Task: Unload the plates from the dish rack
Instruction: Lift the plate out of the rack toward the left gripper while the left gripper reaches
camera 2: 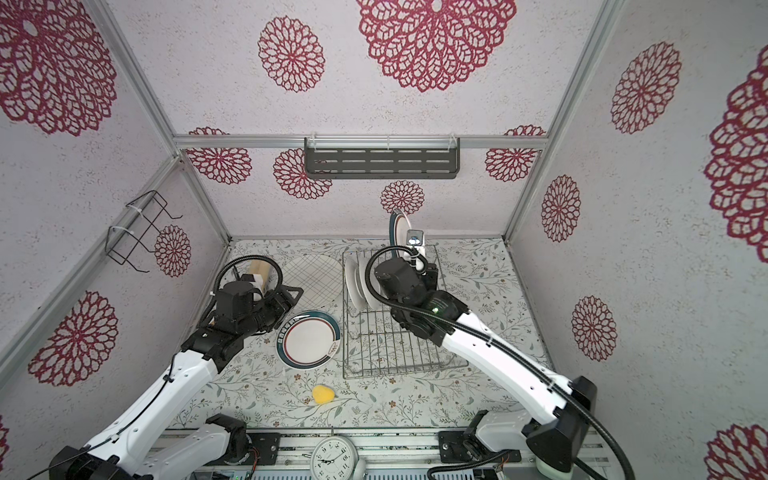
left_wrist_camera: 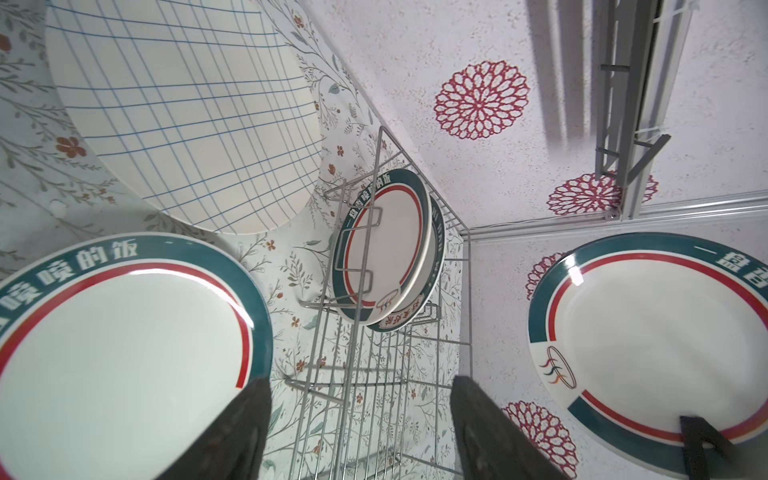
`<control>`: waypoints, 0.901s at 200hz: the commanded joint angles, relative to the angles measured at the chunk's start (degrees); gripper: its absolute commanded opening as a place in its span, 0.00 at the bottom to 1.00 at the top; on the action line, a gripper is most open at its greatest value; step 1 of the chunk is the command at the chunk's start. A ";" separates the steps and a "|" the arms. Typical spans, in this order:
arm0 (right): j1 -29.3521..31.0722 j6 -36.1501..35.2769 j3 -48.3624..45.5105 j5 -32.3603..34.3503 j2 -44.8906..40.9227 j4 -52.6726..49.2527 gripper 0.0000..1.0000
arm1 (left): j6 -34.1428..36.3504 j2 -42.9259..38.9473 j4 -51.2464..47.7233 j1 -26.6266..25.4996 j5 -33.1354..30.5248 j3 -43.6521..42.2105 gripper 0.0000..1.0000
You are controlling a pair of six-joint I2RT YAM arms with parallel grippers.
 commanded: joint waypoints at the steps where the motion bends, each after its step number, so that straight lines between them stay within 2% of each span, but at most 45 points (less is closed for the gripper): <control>1: -1.19 5.37 -2.24 -10.12 -5.18 7.50 0.00 | -0.18 0.97 3.46 -1.29 0.58 2.02 0.72; 50: -5.36 15.49 -11.55 -28.06 -12.66 13.70 0.00 | -1.11 4.33 7.17 -3.96 0.97 4.30 0.72; 97: -6.46 21.87 -17.94 -37.63 -15.03 19.74 0.00 | -1.34 6.10 10.01 -5.90 1.74 5.39 0.72; 180: -7.66 28.11 -22.57 -51.36 -12.46 27.58 0.00 | -2.08 7.35 13.96 -7.43 3.96 5.31 0.70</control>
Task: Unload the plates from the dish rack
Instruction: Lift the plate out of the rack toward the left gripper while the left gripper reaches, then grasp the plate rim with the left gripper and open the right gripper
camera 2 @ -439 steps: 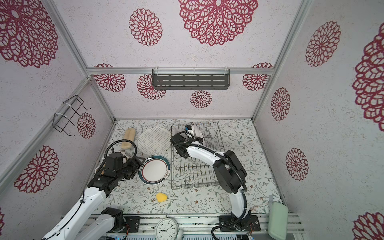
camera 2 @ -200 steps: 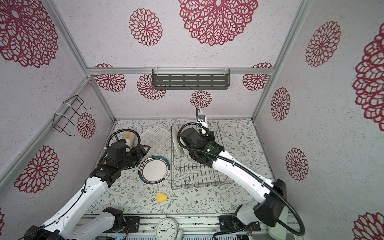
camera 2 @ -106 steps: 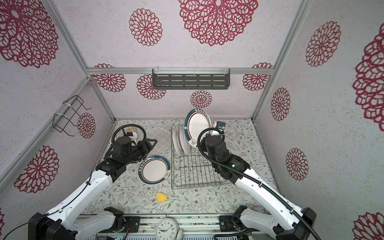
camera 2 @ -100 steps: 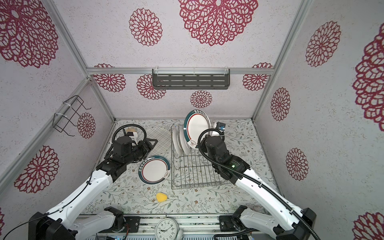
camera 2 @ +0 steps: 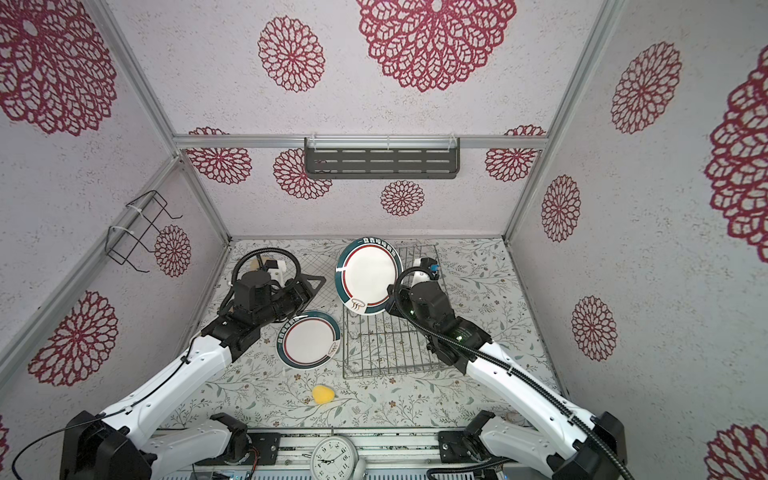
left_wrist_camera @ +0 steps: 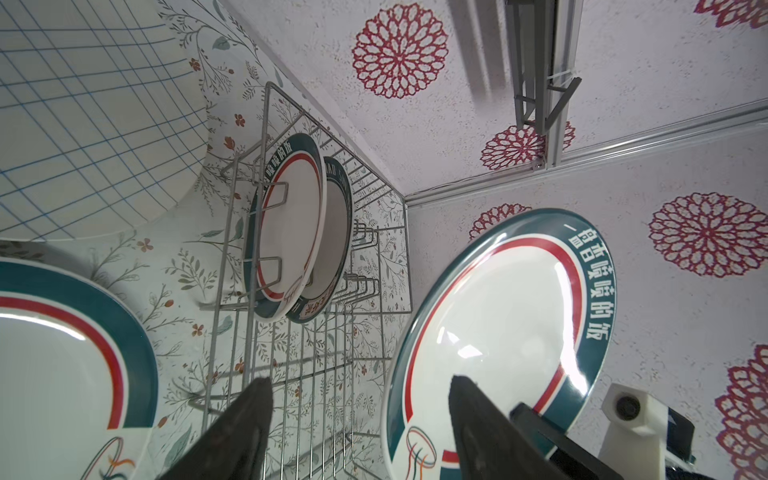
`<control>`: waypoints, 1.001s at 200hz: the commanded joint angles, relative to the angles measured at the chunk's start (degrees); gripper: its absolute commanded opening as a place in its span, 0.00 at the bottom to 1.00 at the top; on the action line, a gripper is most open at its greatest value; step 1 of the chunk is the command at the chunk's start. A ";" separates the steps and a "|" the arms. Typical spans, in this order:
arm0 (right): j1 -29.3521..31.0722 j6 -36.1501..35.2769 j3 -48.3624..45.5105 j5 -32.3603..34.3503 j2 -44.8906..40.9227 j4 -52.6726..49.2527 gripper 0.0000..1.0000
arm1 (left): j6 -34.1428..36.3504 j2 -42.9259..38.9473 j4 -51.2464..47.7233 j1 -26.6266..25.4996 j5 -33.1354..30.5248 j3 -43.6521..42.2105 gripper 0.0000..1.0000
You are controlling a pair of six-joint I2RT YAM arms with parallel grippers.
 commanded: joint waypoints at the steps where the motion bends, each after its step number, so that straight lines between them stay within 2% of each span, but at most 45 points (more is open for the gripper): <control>1: -0.78 3.45 0.39 -5.89 -0.23 8.99 0.00 | -0.18 0.05 3.17 -0.41 1.07 1.31 0.70; 39: -2.24 5.39 -0.34 -11.88 1.39 11.55 0.00 | -0.69 0.48 5.24 -0.47 2.70 0.82 0.62; 88: -3.19 6.44 -0.51 -17.37 3.17 13.81 0.00 | -1.01 0.76 6.23 -0.61 3.34 0.56 0.42; 144: -4.84 7.80 -1.06 -22.21 3.88 15.90 0.00 | -1.45 0.58 6.91 -0.62 3.17 -0.19 0.32; 173: -4.97 7.67 -1.04 -24.61 4.78 16.49 0.00 | -1.59 0.33 7.11 -0.62 2.91 -0.59 0.21; 200: -5.39 7.74 -1.26 -24.92 5.03 16.73 0.00 | -1.57 -0.25 7.02 -0.54 2.32 -0.89 0.05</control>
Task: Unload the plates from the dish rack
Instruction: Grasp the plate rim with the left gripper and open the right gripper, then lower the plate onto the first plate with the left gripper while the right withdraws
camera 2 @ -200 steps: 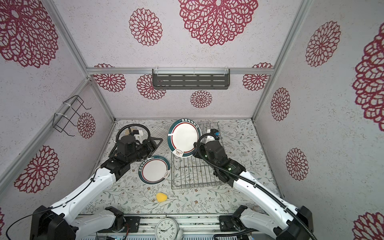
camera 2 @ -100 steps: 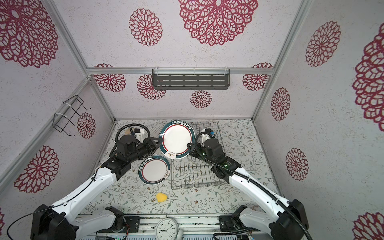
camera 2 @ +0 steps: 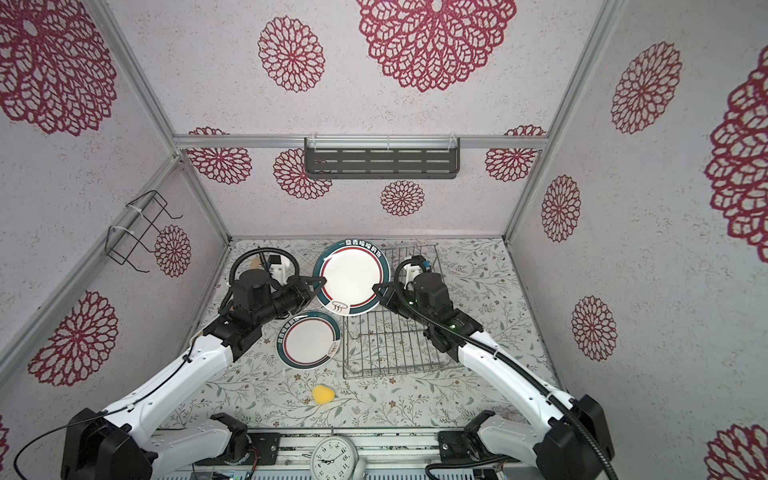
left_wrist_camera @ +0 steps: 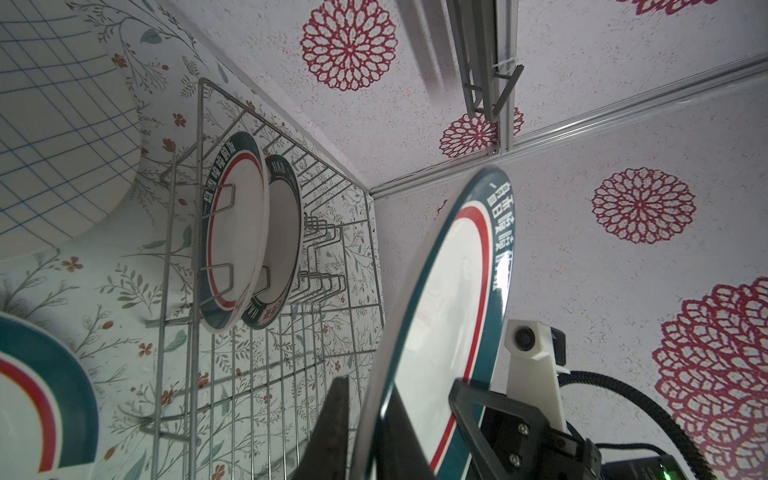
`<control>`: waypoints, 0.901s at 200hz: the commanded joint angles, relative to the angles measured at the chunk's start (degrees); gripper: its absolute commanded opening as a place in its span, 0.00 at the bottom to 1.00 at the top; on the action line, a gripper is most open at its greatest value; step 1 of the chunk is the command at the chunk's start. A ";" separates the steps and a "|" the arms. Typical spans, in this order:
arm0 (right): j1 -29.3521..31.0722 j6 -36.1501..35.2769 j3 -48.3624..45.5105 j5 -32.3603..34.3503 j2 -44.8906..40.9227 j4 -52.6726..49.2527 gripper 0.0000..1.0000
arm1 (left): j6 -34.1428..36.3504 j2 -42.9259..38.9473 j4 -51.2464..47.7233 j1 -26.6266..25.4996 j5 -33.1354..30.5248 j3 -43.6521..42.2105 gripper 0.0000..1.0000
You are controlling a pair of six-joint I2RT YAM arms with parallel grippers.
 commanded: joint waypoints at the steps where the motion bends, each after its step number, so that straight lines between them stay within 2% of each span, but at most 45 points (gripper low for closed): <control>1: 0.43 -2.71 0.62 -3.15 -0.59 6.25 0.00 | -1.41 -0.84 0.77 -0.34 -1.02 -0.63 0.05; 10: 0.26 -2.57 0.52 -3.33 -0.63 6.56 0.00 | -1.48 -1.21 0.68 -0.33 -1.34 -0.86 0.00; 19: 0.09 -2.58 0.48 -3.56 -0.66 6.73 0.09 | -1.52 -1.63 0.68 -0.29 -1.63 -1.11 0.00; 31: -0.23 -2.46 0.45 -3.77 -0.77 6.83 0.27 | -1.75 -2.24 0.68 -0.14 -1.97 -1.66 0.00; 44: -0.67 -2.29 0.28 -3.88 -0.93 6.79 0.34 | -1.84 -2.94 0.51 0.20 -2.11 -2.03 0.00; 61: -1.36 -2.09 -0.16 -3.62 -1.36 6.66 0.50 | -1.82 -4.23 -0.27 0.88 -2.48 -2.56 0.00; 82: -2.20 -3.02 -0.36 -1.86 -2.13 4.30 0.60 | -0.75 -6.75 -3.66 2.85 -3.12 -3.24 0.00; 119: -3.17 -6.30 0.28 1.75 -3.14 -1.52 0.64 | 1.12 -14.11 -11.66 10.28 -2.35 -6.78 0.00; 147: -3.27 -8.90 1.49 4.77 -2.87 -5.21 0.66 | 4.34 -19.89 -20.89 15.77 -4.25 -9.00 0.00; 180: -3.27 -12.90 4.72 8.01 -0.57 -10.63 0.67 | 7.01 -22.77 -28.11 20.72 -5.24 -12.18 0.00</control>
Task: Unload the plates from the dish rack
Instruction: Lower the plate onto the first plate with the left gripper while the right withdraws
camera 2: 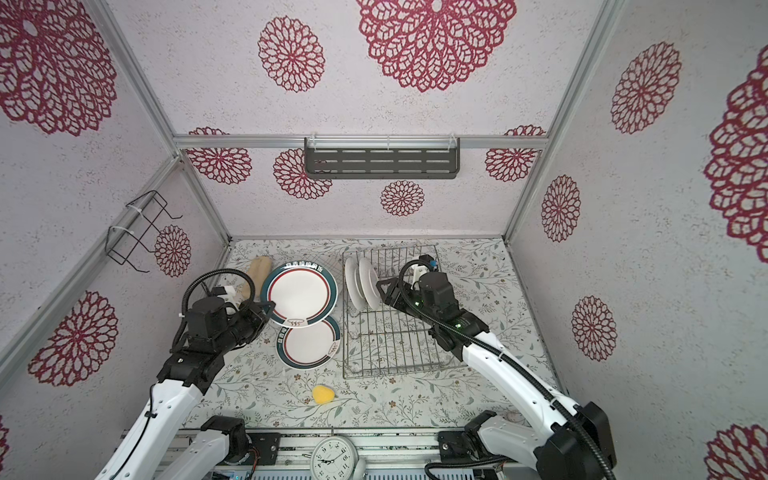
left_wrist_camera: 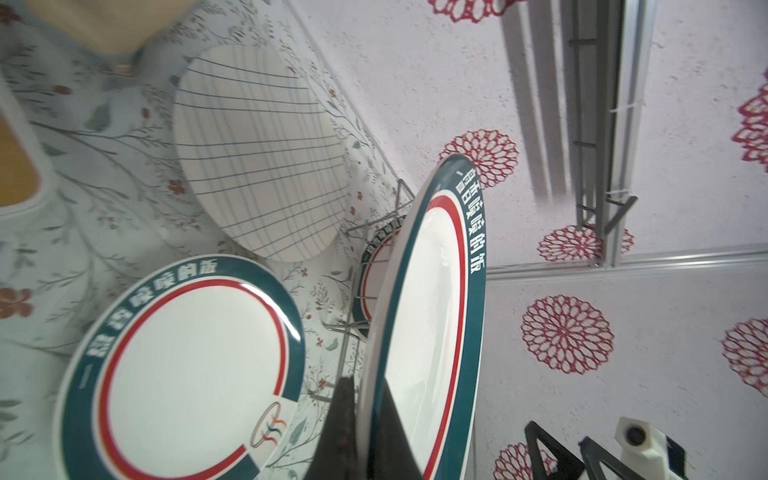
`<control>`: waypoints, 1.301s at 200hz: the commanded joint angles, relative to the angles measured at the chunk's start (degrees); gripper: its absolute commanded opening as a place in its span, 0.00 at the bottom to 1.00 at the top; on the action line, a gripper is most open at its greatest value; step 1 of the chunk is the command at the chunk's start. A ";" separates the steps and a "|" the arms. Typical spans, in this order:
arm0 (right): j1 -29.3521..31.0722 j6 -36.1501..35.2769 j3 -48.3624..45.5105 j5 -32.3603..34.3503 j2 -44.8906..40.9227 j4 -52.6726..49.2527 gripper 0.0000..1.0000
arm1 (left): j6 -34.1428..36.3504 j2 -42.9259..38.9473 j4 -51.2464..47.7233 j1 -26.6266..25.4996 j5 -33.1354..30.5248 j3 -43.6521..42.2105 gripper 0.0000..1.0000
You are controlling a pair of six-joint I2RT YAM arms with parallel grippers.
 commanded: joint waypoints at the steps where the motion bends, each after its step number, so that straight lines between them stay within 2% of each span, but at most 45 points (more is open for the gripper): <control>1: -0.31 -4.93 4.20 4.42 0.78 -4.11 0.67 | 3.26 -1.54 -5.62 2.69 -0.48 -1.92 0.00; 71: -0.05 -8.03 7.04 6.23 5.50 -6.78 0.68 | 2.34 -1.26 -2.01 4.22 0.71 -10.87 0.00; 119: 1.32 -10.67 9.22 9.94 7.88 -9.62 0.69 | 1.52 0.90 3.21 4.22 2.63 -14.69 0.00; 179: 5.76 -15.74 14.84 19.46 13.10 -15.80 0.70 | 1.07 4.48 8.16 4.22 4.22 -17.35 0.00; 229: 8.25 -17.56 17.76 23.15 16.92 -17.99 0.71 | 0.73 7.19 11.49 4.22 5.57 -18.77 0.00; 260: 10.06 -19.10 20.55 27.61 19.94 -21.00 0.72 | 0.89 8.10 11.89 4.22 5.27 -19.06 0.00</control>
